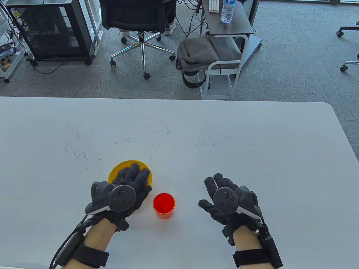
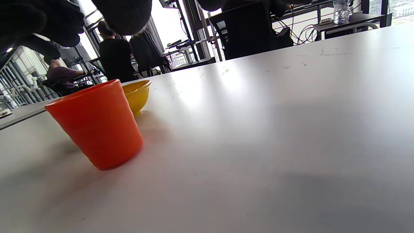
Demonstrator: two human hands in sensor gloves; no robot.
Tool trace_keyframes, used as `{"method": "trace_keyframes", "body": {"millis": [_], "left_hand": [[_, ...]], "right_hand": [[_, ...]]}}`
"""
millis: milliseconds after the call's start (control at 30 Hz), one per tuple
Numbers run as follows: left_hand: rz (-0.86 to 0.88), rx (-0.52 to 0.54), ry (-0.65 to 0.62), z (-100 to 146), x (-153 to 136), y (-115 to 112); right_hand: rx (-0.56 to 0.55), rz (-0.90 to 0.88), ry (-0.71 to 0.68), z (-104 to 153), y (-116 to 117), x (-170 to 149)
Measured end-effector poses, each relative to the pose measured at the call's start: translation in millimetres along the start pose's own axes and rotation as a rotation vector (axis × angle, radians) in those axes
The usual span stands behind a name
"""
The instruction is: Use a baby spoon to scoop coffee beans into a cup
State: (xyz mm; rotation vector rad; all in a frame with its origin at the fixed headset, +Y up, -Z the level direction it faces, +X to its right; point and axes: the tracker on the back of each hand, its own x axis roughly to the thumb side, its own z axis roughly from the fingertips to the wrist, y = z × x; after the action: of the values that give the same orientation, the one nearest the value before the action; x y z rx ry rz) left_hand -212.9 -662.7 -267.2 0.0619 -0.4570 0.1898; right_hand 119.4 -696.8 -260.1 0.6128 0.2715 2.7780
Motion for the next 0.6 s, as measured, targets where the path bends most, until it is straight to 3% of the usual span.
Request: {"method": "trace_keyframes", "body": {"millis": [100, 167, 267, 433, 600], "left_hand": [[0.000, 0.012, 0.159, 8.7, -34.0, -9.5], [0.044, -0.098, 0.236, 9.8, -53.1, -17.0], [0.114, -0.133, 0.348, 15.5, -75.0, -32.6], [0.172, -0.252, 0.510, 22.7, -90.3, -51.6], [0.249, -0.240, 0.517, 24.9, -92.9, -58.0]], "right_hand": [[-0.001, -0.002, 0.003, 0.3, 0.0, -0.8], [0.002, 0.002, 0.005, -0.2, -0.1, -1.1], [0.002, 0.002, 0.017, -0.4, 0.5, -2.1], [0.017, 0.012, 0.026, 0.8, 3.1, -2.1], [0.023, 0.012, 0.025, 1.0, 3.9, -1.6]]}}
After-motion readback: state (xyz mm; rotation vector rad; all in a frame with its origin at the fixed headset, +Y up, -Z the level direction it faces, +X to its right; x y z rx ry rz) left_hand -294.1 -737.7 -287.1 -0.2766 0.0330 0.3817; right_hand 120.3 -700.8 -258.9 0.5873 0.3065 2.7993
